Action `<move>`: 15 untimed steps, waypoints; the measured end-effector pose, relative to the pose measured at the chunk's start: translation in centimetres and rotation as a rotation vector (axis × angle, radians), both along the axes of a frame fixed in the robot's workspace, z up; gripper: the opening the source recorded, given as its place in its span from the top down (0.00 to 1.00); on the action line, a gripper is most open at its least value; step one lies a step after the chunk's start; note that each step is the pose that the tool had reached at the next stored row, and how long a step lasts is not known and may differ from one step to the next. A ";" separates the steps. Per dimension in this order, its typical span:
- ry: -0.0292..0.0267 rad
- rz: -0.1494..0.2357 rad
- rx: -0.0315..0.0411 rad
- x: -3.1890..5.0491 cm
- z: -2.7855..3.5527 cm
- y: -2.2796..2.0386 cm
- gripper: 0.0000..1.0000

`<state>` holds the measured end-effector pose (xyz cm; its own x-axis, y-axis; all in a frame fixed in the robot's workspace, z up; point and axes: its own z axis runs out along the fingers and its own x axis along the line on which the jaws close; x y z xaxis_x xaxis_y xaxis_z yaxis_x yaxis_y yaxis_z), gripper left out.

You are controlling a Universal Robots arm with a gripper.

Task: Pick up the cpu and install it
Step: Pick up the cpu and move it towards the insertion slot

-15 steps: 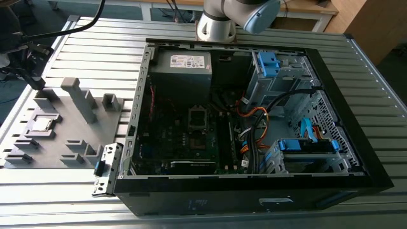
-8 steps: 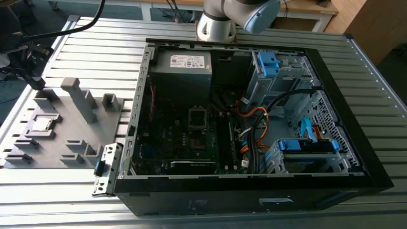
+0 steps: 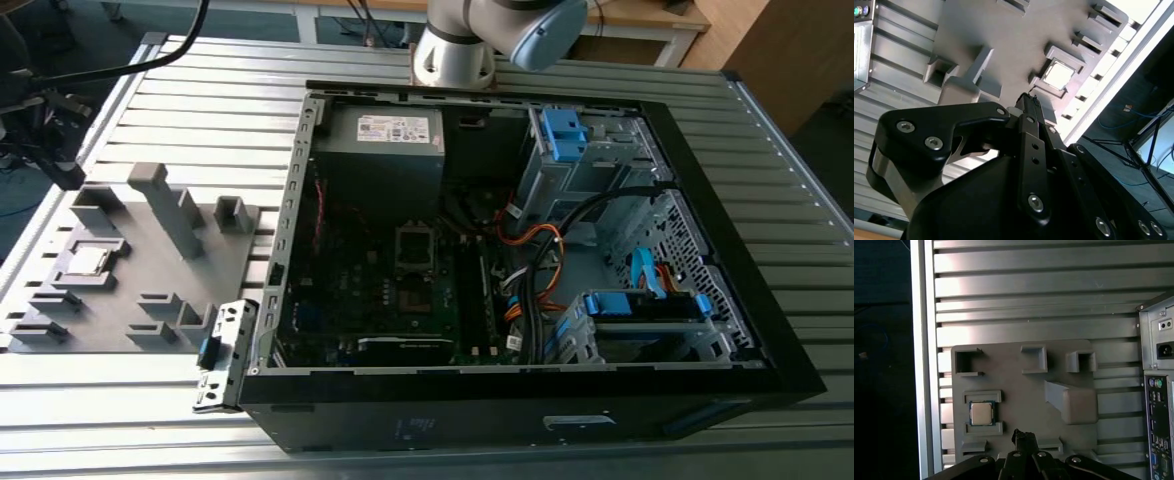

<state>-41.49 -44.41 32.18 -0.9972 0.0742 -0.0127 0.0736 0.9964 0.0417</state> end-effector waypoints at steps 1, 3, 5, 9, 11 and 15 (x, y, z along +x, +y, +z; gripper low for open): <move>0.0000 0.000 0.0000 -0.20 -0.05 0.00 0.89; 0.0000 0.000 0.0000 -0.53 -0.20 0.00 0.89; 0.0000 0.000 0.0000 -0.74 -0.43 0.00 0.89; 0.0000 0.000 -0.0015 -1.12 -1.02 0.00 0.89; 0.0001 0.000 -0.0021 -1.33 -1.33 0.00 0.89; 0.0000 0.000 -0.0026 -1.67 -1.96 0.00 0.89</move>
<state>-43.16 -44.41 30.22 -0.9972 0.0742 -0.0129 0.0736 0.9965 0.0391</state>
